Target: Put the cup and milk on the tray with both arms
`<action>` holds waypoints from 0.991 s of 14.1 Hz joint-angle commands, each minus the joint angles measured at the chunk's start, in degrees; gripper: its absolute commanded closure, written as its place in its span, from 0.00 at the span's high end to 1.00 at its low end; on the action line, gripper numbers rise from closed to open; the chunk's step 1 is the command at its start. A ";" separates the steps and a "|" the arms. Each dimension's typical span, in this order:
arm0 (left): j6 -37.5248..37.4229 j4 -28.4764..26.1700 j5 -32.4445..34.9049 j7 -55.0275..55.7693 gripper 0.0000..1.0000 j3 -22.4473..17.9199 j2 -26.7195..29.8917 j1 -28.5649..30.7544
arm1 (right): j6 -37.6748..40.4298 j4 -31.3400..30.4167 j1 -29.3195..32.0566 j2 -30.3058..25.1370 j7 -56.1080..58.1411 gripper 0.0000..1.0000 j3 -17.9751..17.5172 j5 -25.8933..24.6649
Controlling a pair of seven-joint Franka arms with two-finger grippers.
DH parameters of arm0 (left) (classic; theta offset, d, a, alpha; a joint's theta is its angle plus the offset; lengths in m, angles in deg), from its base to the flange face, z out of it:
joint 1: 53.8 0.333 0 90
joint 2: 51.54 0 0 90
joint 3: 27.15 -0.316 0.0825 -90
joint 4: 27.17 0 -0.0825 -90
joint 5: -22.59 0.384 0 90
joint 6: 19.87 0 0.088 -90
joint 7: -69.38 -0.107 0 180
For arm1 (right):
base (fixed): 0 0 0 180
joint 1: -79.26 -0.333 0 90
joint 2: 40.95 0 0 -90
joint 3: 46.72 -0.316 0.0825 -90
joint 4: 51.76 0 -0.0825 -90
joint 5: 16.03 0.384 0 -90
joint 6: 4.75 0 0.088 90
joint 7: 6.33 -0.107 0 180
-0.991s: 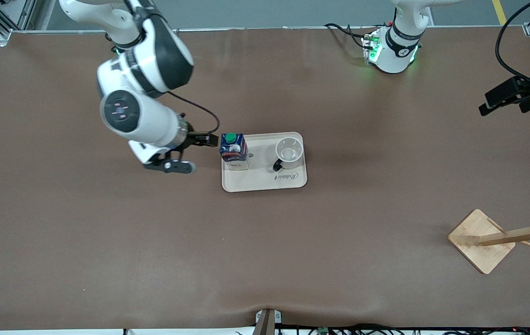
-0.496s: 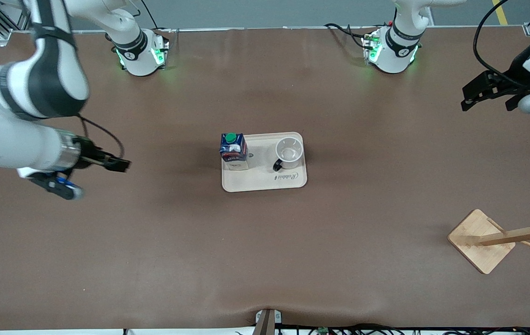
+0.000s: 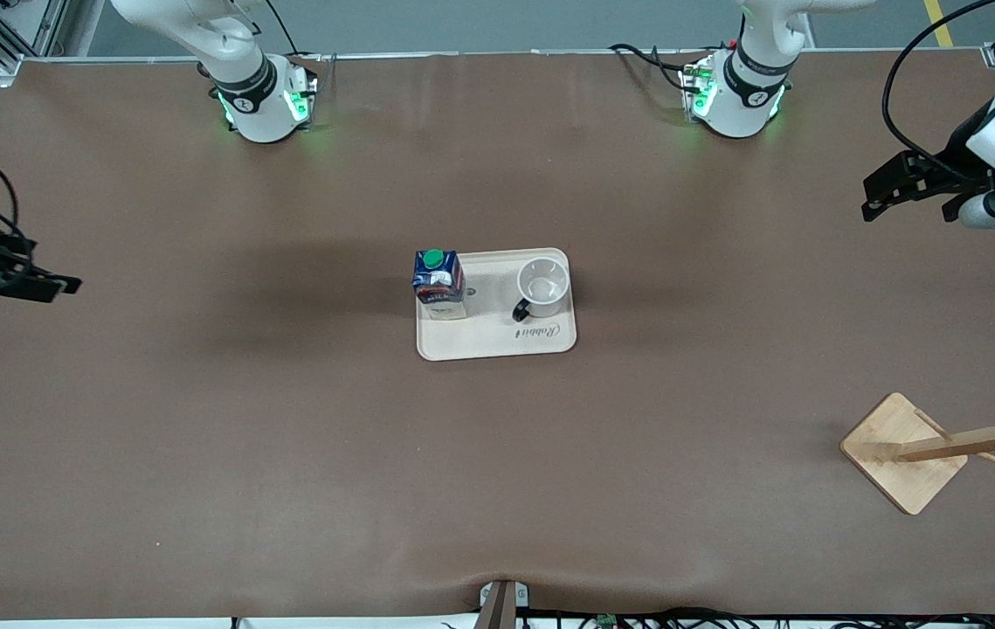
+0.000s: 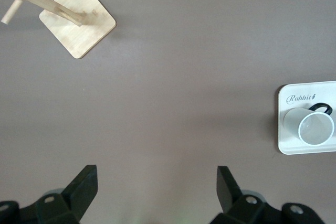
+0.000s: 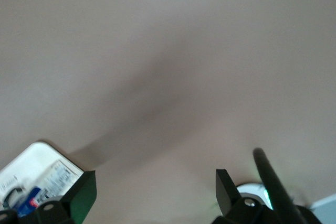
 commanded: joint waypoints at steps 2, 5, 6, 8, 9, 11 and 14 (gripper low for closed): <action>-2.43 0.66 1.20 -0.86 1.00 0.38 1.78 0.01 | 1.92 1.83 5.46 -0.88 18.80 1.00 -0.34 3.99; -3.50 0.92 1.29 0.10 1.00 0.82 2.49 -0.26 | 1.49 -4.29 2.51 -7.46 13.31 1.00 -1.13 -3.37; -3.50 0.57 1.29 0.02 1.00 0.82 2.75 0.01 | -1.56 -8.33 -1.08 -11.14 9.45 1.00 -1.13 -6.17; -3.50 -0.92 1.90 0.02 1.00 0.82 4.15 0.10 | -8.07 -18.08 -6.89 -20.62 -7.55 1.00 -2.18 -12.25; -3.50 -1.53 2.69 0.02 1.00 1.00 5.20 0.01 | -9.92 -21.00 -7.53 -23.02 -9.72 1.00 -2.19 -12.70; -3.32 -2.85 2.87 0.11 1.00 0.91 6.52 0.09 | -10.29 -21.20 -7.45 -22.35 -10.27 1.00 -2.19 -13.67; -0.78 -6.62 2.78 0.19 1.00 0.91 9.42 0.18 | -10.39 -17.61 -6.74 -20.68 -9.22 1.00 -1.66 -14.91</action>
